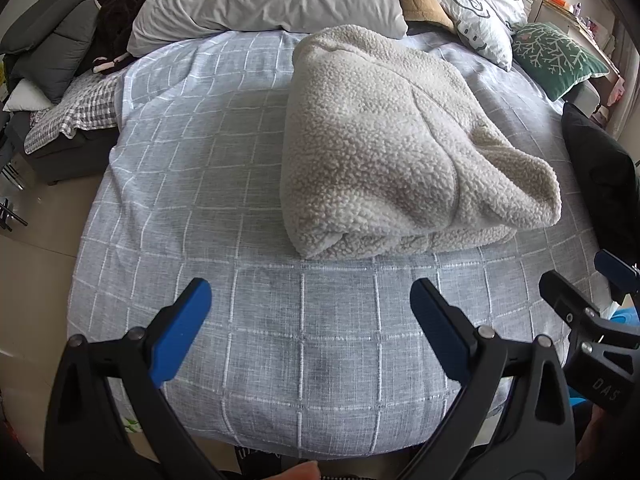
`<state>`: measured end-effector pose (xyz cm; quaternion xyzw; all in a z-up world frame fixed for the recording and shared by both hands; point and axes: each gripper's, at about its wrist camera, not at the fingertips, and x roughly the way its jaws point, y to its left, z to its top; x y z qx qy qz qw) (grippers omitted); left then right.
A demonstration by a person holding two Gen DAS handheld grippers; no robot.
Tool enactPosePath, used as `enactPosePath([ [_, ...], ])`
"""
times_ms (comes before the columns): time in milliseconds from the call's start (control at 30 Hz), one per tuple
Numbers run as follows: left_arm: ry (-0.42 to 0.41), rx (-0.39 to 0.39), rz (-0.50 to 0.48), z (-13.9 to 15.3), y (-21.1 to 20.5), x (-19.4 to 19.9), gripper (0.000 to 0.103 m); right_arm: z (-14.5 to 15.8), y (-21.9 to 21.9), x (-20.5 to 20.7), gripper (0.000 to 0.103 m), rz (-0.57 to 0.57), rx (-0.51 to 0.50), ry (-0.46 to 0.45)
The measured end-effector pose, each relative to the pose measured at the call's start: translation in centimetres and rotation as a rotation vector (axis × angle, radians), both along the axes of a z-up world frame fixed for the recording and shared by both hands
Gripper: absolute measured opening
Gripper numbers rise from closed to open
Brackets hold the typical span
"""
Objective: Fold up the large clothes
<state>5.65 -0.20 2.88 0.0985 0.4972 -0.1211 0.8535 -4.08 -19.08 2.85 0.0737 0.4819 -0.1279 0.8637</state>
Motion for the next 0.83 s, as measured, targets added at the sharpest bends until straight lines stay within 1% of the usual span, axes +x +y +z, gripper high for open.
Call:
enactPosePath([
  [667, 0.007, 0.003, -0.004, -0.22, 0.36, 0.28, 0.099, -0.11, 0.20, 0.06, 0.095, -0.005, 0.001, 0.003],
  [833, -0.004, 0.010, -0.012, -0.13, 0.34, 0.27, 0.099, -0.28, 0.02, 0.10, 0.095, -0.009, 0.003, 0.003],
])
